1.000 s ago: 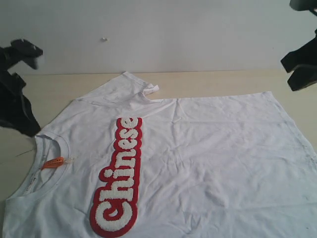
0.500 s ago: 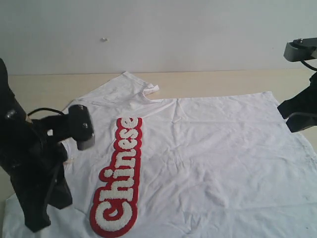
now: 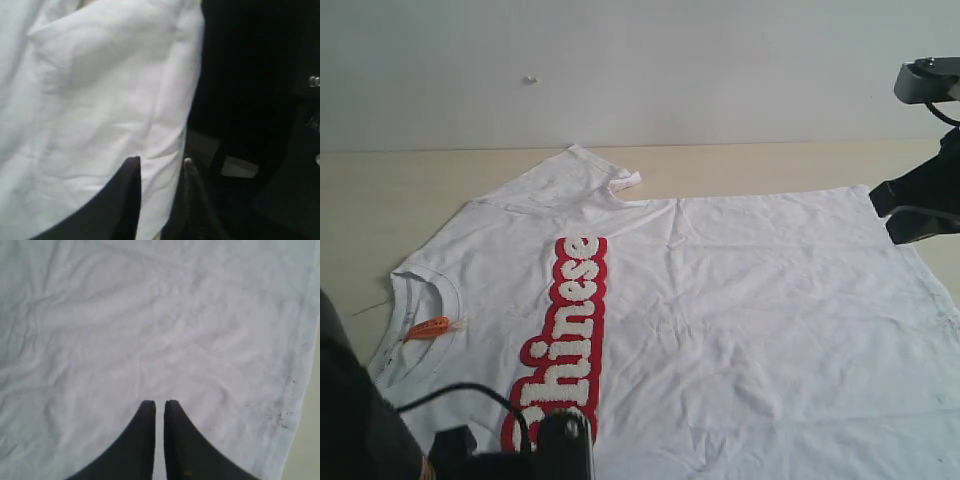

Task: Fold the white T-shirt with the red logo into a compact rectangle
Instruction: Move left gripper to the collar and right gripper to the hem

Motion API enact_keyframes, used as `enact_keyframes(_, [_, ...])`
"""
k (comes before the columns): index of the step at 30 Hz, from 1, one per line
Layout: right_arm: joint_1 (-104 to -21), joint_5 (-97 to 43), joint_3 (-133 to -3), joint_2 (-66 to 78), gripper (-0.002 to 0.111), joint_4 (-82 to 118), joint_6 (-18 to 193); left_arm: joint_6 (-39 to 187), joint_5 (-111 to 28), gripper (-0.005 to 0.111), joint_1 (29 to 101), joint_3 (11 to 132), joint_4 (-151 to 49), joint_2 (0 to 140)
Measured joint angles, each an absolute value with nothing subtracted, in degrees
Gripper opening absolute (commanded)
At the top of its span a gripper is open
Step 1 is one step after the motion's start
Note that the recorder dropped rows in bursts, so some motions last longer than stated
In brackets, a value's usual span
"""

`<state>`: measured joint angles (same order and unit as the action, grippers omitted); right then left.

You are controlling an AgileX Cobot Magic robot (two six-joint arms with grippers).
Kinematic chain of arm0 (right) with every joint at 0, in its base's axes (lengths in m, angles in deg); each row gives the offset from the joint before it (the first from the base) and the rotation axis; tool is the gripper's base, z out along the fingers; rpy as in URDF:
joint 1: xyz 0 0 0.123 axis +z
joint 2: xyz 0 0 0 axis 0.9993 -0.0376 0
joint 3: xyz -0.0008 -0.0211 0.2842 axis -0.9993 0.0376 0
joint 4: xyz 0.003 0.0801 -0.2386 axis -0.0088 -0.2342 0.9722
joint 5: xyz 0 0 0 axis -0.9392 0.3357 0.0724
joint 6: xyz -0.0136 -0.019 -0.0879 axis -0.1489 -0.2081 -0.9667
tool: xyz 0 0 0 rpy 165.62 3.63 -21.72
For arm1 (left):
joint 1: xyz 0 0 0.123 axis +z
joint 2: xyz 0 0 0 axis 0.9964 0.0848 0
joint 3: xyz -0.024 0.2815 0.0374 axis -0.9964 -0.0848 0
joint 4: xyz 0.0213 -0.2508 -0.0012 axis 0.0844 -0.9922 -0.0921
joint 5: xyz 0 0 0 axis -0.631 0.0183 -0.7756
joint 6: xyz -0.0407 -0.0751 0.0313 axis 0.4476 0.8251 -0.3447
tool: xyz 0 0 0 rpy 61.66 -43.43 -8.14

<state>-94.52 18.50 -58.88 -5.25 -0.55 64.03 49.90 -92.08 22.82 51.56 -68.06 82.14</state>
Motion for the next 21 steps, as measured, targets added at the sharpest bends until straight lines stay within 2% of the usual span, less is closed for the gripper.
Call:
enact_keyframes(5, [-94.5, 17.8, -58.9, -5.3, 0.01, -1.2, 64.0, 54.9, -86.6, 0.042, 13.3, 49.8, -69.4, 83.7])
enact_keyframes(8, [-94.5, 17.8, -58.9, -5.3, 0.01, -1.3, 64.0, 58.0, -81.1, 0.042, 10.2, 48.7, -69.3, 85.5])
enact_keyframes(13, [-94.5, 17.7, -58.9, -5.3, 0.01, -1.5, 64.0, 60.4, -74.6, 0.044, 9.5, 47.1, -68.6, 90.5])
enact_keyframes(21, [-94.5, 17.3, -58.9, -5.3, 0.01, -1.6, 64.0, 61.0, -72.3, 0.044, 9.5, 47.0, -66.4, 96.1])
